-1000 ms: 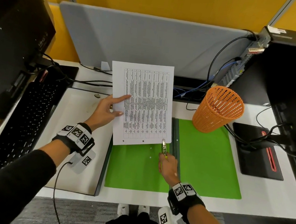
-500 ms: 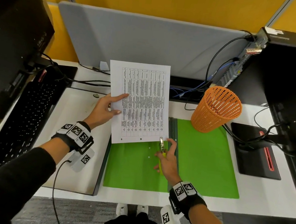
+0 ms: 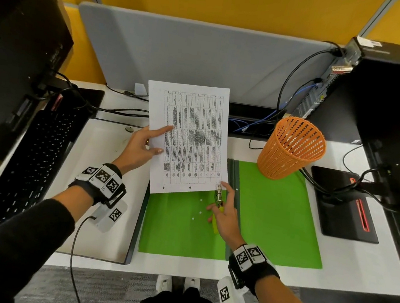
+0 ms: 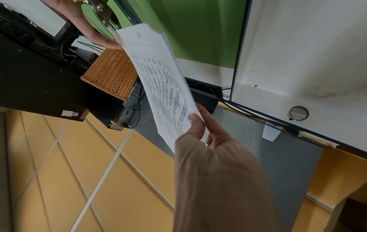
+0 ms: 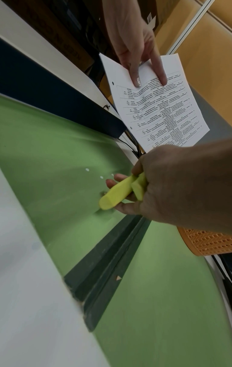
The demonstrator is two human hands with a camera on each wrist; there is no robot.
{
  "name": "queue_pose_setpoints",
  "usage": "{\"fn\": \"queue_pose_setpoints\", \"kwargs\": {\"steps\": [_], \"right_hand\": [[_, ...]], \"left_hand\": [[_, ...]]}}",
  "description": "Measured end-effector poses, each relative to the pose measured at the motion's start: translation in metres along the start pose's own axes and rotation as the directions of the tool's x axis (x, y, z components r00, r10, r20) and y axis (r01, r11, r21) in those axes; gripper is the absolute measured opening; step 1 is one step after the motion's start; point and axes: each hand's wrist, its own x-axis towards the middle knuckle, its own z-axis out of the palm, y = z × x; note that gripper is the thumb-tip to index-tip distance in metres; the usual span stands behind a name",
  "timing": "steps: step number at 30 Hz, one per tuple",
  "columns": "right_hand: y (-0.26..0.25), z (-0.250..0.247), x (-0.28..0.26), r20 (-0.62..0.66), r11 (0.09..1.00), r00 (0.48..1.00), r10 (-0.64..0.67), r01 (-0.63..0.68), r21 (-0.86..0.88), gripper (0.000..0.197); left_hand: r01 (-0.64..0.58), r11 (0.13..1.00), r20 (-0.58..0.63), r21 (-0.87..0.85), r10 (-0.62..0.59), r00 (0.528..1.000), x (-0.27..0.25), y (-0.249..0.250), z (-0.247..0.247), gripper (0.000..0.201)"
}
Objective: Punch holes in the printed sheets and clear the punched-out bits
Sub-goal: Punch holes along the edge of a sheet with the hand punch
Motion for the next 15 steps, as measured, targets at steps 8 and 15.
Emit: {"fn": "queue_pose_setpoints", "kwargs": {"steps": [8,15], "right_hand": [[0.005,-0.003,0.003,0.001,0.997,0.999,0.048,-0.048,-0.054,0.065],[0.018,-0.006,0.005,-0.015,0.981,0.998,0.059,-0.061,-0.182,0.062]], "left_hand": [[-0.012,0.999,0.002,0.031,0.012,1.000,0.000,-0.002,0.001,0.067],[0.000,1.000,0.004,0.015,-0.001,1.000,0.000,0.004,0.000,0.066]]}}
